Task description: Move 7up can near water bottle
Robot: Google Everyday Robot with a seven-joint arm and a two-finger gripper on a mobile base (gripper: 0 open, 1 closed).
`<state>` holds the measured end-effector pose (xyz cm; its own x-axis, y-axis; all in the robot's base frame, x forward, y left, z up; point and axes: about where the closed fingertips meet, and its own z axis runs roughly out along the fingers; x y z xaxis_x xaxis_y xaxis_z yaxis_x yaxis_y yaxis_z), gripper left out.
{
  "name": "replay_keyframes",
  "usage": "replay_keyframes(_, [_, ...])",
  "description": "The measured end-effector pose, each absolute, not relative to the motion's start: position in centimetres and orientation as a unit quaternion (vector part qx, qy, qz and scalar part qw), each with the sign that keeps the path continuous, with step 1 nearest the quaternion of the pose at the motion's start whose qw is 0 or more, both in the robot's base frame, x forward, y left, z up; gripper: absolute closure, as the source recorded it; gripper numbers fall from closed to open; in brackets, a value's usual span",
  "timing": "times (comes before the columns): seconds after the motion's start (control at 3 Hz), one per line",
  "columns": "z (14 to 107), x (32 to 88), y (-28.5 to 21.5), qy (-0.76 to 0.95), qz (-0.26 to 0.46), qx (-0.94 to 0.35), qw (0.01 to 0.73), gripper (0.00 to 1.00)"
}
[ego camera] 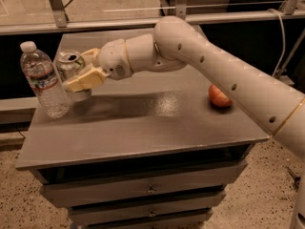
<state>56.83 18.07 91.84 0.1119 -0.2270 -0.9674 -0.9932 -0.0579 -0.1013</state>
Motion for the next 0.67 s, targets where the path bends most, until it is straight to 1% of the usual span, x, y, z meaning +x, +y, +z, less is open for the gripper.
replay_keyframes(0.33, [91.55, 56.32, 19.14, 0.512, 0.435, -0.587, 0.452, 0.20])
replay_keyframes(0.67, [90.67, 56.13, 19.84, 0.510, 0.444, -0.581, 0.454, 0.00])
